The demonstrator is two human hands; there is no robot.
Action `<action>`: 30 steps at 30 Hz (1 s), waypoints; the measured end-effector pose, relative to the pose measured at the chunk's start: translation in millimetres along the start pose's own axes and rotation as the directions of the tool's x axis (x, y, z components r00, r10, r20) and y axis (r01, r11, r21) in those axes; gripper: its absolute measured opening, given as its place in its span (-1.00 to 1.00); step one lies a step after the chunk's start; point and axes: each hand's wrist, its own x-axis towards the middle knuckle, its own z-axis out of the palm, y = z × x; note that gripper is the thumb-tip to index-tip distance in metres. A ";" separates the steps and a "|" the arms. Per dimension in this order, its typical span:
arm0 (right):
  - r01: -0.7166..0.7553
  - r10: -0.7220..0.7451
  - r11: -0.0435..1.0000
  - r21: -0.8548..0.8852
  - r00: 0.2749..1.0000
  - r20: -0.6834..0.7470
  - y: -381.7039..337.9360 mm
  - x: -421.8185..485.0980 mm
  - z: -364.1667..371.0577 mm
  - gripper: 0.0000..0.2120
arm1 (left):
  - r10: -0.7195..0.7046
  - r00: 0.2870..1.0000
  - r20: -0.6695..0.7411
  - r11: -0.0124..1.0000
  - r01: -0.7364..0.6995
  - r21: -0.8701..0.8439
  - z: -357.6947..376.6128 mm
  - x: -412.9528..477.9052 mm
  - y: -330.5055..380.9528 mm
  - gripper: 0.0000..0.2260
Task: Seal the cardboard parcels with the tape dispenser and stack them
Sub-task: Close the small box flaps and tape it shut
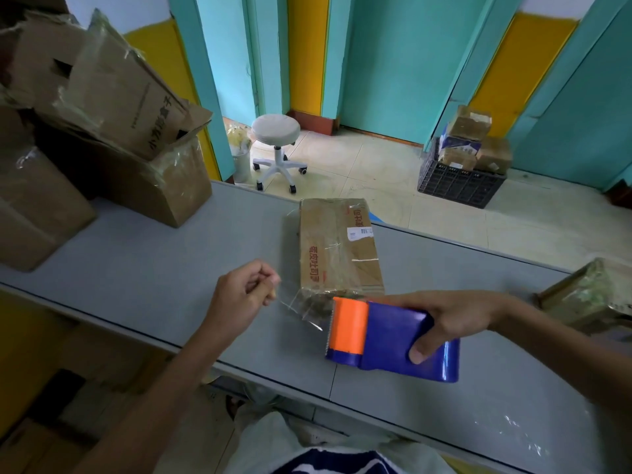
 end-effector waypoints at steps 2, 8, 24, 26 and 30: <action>-0.008 0.005 0.998 0.068 0.999 0.037 5.6 3.6 11.3 -0.43 | -0.019 1.000 0.019 1.000 0.019 -0.012 1.5 2.2 -0.8 -0.85; 0.048 -0.120 0.959 0.280 0.961 0.248 9.2 18.2 27.6 -0.36 | -0.078 0.996 0.031 0.997 0.077 0.029 1.9 -0.2 -11.7 -0.87; -0.028 0.027 0.999 -0.037 0.999 -0.018 -15.7 -5.3 -19.6 -0.29 | -0.104 0.994 0.030 0.994 0.104 -0.029 -3.5 4.8 -0.4 -0.90; -0.026 0.025 0.999 -0.026 0.999 -0.029 -15.7 -5.0 -23.4 -0.24 | -0.077 0.997 0.009 0.996 0.077 -0.033 -3.4 5.6 0.9 -0.89; 0.003 -0.004 1.000 -0.015 0.995 -0.095 -15.3 -1.7 -26.4 -0.21 | -0.066 0.998 -0.019 0.996 0.065 -0.062 -1.0 7.8 1.4 -0.85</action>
